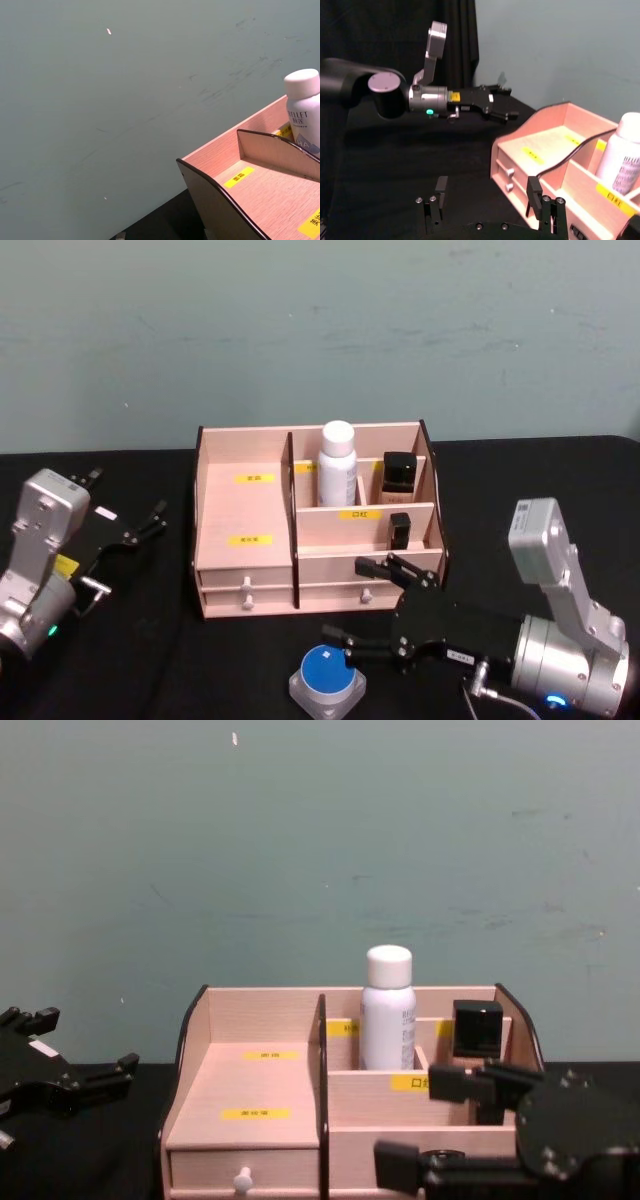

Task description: Pick up the facial cleanser and watermelon frost from the table and place them into the tiered storage box.

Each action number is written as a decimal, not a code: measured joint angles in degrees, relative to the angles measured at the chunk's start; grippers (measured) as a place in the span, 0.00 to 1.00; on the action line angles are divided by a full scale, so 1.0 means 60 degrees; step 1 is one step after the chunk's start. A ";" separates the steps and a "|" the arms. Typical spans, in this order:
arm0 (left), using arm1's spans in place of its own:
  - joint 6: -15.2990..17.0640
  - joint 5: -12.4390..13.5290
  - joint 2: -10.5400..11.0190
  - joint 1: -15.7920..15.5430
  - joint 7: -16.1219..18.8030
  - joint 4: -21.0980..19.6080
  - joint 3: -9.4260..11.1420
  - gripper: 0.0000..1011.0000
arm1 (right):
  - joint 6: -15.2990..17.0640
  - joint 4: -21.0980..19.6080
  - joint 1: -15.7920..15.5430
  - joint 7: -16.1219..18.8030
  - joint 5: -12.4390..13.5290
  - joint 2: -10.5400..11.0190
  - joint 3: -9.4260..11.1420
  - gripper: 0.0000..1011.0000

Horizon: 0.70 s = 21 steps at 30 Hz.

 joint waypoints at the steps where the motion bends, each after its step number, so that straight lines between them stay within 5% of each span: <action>1: 0.0000 0.0000 0.0000 0.0000 0.0000 -0.0001 0.0000 1.00 | -0.0009 0.0051 -0.0002 -0.0021 -0.0011 0.0043 -0.0067 0.99; 21: 0.0000 0.0000 0.0000 0.0000 0.0000 0.0000 0.0000 1.00 | 0.0667 0.0829 0.0767 0.0004 -0.0592 0.0232 -0.1113 0.99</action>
